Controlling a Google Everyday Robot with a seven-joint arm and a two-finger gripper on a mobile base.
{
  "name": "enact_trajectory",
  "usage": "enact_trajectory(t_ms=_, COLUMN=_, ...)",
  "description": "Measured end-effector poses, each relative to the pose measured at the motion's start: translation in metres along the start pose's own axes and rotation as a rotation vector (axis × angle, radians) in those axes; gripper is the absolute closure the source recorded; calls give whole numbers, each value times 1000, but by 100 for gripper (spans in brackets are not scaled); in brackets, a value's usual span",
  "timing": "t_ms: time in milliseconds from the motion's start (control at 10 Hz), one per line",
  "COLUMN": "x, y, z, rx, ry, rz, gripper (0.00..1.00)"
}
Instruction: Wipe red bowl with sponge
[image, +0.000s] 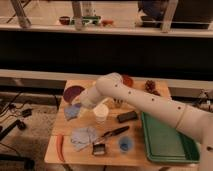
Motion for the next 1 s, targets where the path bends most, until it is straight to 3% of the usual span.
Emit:
enact_trajectory(t_ms=500, x=83, y=-54, z=-19, rx=26, ry=40, rz=83, gripper=94)
enact_trajectory(t_ms=800, x=141, y=-67, z=-50, rx=63, ry=68, rz=177, gripper=94)
enact_trajectory(t_ms=1000, x=148, y=-68, z=-54, rx=68, ry=72, rz=189, gripper=94)
